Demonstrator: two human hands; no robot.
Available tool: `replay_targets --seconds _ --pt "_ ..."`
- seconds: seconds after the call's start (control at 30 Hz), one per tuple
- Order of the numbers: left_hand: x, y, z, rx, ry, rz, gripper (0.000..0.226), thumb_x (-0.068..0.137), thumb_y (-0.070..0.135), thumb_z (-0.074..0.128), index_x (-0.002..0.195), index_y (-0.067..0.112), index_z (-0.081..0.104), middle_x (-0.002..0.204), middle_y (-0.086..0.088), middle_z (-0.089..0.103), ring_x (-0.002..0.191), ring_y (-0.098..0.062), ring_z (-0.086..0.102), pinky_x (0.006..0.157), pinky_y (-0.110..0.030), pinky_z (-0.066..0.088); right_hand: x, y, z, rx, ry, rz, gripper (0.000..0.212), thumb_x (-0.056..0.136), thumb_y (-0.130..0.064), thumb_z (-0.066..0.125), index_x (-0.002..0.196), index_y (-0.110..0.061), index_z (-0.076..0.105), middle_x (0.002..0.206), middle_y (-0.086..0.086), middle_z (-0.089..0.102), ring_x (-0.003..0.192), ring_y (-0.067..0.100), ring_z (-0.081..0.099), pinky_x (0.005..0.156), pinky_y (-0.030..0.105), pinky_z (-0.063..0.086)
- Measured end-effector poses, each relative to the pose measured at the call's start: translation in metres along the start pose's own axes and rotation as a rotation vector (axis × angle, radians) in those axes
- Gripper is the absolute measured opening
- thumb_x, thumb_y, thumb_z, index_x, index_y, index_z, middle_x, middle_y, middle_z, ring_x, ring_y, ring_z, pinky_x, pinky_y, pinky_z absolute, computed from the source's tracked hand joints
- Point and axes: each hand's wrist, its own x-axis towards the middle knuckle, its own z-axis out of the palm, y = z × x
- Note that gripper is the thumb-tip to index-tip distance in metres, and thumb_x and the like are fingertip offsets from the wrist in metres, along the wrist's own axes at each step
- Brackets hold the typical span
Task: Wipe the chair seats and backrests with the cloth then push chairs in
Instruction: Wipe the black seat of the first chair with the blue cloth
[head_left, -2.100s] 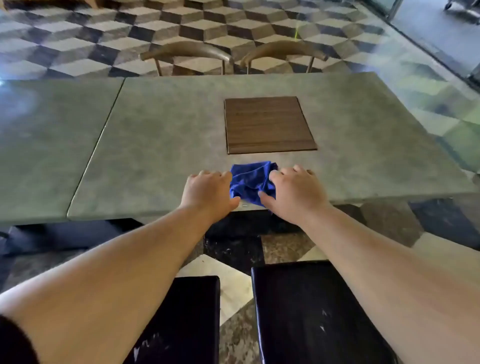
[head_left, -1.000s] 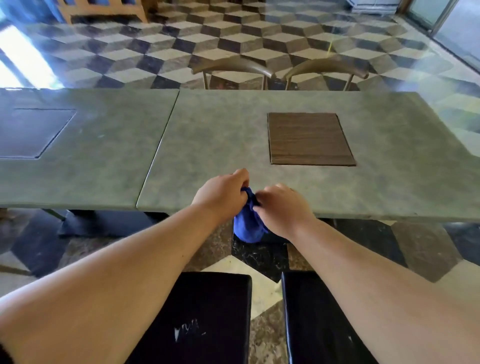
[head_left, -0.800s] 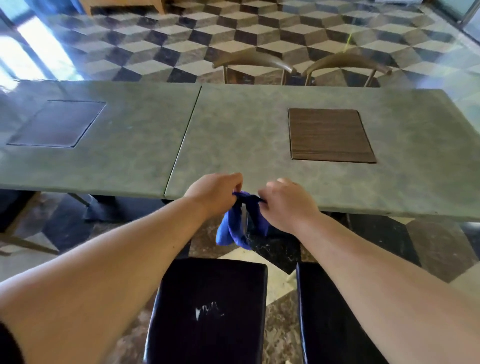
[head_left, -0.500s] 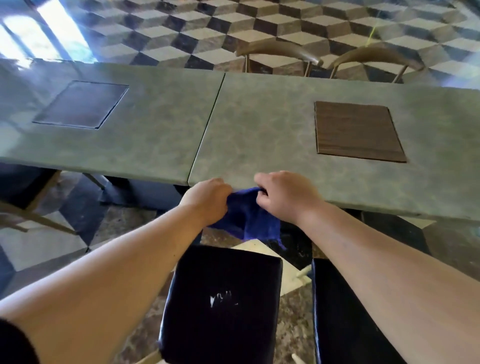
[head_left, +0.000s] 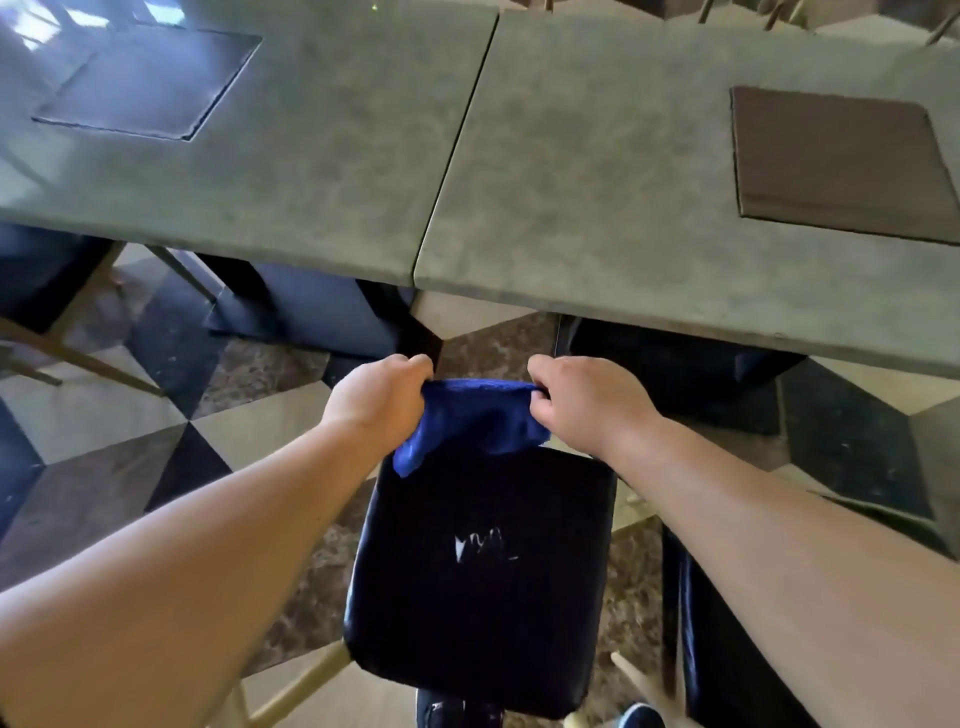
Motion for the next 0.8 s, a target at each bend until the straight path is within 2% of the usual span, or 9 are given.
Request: replay_targets --seconds 0.13,0.23,0.37,0.43,0.5,0.57,0.6,0.7,0.8 --pt "0.005 -0.022 0.040 0.035 -0.040 -0.018 0.019 0.095 0.014 0.054 0.109 0.020 0.065 0.107 -0.007 0.064 0.087 -0.038 0.061 0.064 -0.040 0.043 0.011 -0.002 0.052 0.012 -0.036 0.028 0.020 0.095 -0.027 0.052 0.080 -0.022 0.040 0.063 -0.006 0.045 0.061 0.027 0.049 0.048 0.035 0.026" --pt "0.007 -0.034 0.072 0.038 -0.036 -0.041 0.009 0.100 0.022 0.056 0.105 0.018 0.063 0.103 -0.006 0.062 0.084 -0.036 0.061 0.061 -0.038 0.040 0.017 -0.003 0.090 0.018 -0.059 0.060 0.018 0.095 -0.028 0.051 0.081 -0.021 0.043 0.065 -0.006 0.047 0.063 0.027 0.049 0.049 0.035 0.030" --pt "0.008 -0.046 0.115 0.040 -0.032 -0.064 0.016 0.103 0.031 0.058 0.110 0.017 0.063 0.104 -0.005 0.059 0.084 -0.035 0.061 0.059 -0.038 0.040 0.023 -0.005 0.140 0.065 -0.081 0.092 0.019 0.096 -0.032 0.052 0.081 -0.022 0.046 0.070 -0.007 0.050 0.071 0.025 0.054 0.052 0.036 0.034" --pt "0.008 -0.051 0.136 0.023 -0.051 -0.071 0.019 0.104 0.032 0.057 0.114 0.017 0.062 0.110 -0.007 0.059 0.093 -0.036 0.062 0.062 -0.039 0.041 0.027 -0.008 0.164 0.102 -0.090 0.069 0.021 0.096 -0.032 0.054 0.079 -0.021 0.047 0.076 -0.007 0.051 0.085 0.026 0.055 0.061 0.039 0.041" --pt "0.006 -0.056 0.158 0.007 -0.067 -0.068 0.021 0.104 0.033 0.056 0.116 0.016 0.061 0.115 -0.008 0.058 0.100 -0.036 0.062 0.065 -0.040 0.043 0.030 -0.011 0.187 0.129 -0.136 0.032 0.019 0.096 -0.032 0.057 0.081 -0.020 0.054 0.088 -0.002 0.058 0.108 0.031 0.055 0.085 0.044 0.048" --pt "0.001 -0.060 0.179 -0.024 -0.084 -0.067 0.025 0.103 0.033 0.056 0.119 0.015 0.061 0.120 -0.008 0.059 0.108 -0.035 0.059 0.072 -0.043 0.048 0.033 -0.015 0.210 0.125 -0.202 0.022 0.019 0.098 -0.033 0.056 0.091 -0.016 0.064 0.115 0.006 0.066 0.135 0.039 0.045 0.111 0.050 0.039" --pt "-0.002 -0.061 0.189 -0.039 -0.097 -0.068 0.026 0.103 0.033 0.057 0.120 0.014 0.061 0.123 -0.008 0.059 0.112 -0.035 0.058 0.078 -0.046 0.052 0.033 -0.017 0.220 0.127 -0.228 0.023 0.021 0.099 -0.034 0.056 0.096 -0.016 0.067 0.130 0.008 0.064 0.144 0.042 0.037 0.117 0.053 0.032" --pt "-0.014 -0.067 0.220 -0.093 -0.116 -0.124 0.027 0.102 0.035 0.058 0.121 0.015 0.058 0.130 -0.007 0.058 0.118 -0.034 0.055 0.088 -0.049 0.053 0.039 -0.029 0.251 0.156 -0.287 0.023 0.026 0.101 -0.037 0.055 0.105 -0.017 0.070 0.151 0.008 0.052 0.150 0.047 0.026 0.120 0.060 0.024" --pt "-0.031 -0.074 0.246 -0.175 -0.130 -0.255 0.045 0.098 0.038 0.062 0.136 0.018 0.048 0.143 -0.007 0.052 0.123 -0.035 0.053 0.090 -0.050 0.053 0.045 -0.042 0.274 0.215 -0.293 0.038 0.028 0.102 -0.039 0.053 0.111 -0.020 0.072 0.144 0.004 0.055 0.139 0.042 0.041 0.116 0.056 0.032"
